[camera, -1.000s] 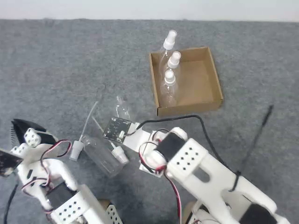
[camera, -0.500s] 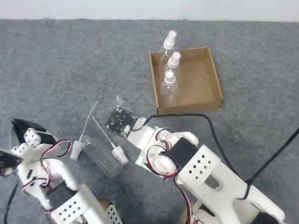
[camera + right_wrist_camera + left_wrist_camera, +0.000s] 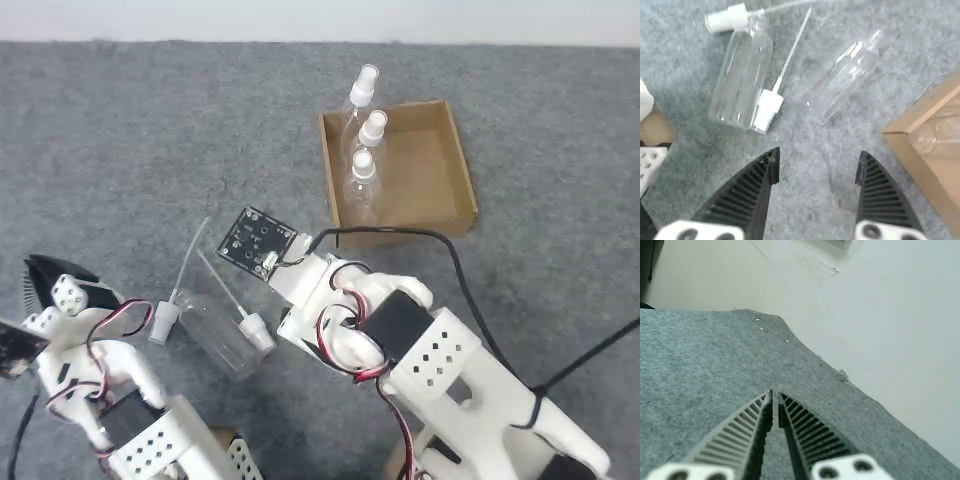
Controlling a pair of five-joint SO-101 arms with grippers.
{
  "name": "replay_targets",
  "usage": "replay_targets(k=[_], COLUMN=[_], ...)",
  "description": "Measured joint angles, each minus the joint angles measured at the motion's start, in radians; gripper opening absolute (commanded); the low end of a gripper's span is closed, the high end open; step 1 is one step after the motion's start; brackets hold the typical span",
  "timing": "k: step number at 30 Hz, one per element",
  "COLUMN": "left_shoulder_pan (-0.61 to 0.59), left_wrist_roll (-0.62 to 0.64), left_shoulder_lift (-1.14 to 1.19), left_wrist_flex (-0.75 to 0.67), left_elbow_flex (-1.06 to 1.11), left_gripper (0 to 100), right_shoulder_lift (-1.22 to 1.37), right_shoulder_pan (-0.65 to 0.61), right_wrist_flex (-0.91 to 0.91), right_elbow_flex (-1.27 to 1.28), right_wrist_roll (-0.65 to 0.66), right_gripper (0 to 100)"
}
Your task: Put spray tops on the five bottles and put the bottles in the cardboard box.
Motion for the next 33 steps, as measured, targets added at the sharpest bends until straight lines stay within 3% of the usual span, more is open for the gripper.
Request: replay_targets(k=[10,18,33], left_shoulder_pan=[0.000,0.000,0.000], left_wrist_roll=[0.000,0.000,0.000], left_shoulder_lift=[0.000,0.000,0.000], left_wrist_flex=[0.000,0.000,0.000], left_elbow_flex=[0.000,0.000,0.000], left_gripper=[1,1,1], right_shoulder_lift=[0.009,0.270,0.667], right_shoulder_pan=[0.000,0.000,0.000], right_wrist_flex=[-0.028,-0.028,-0.028], right_elbow_flex=[-0.126,-0.296,-0.562], right_wrist_roll=[0.000,-0.003,-0.245], right_gripper=[19.2,19.5,19.5])
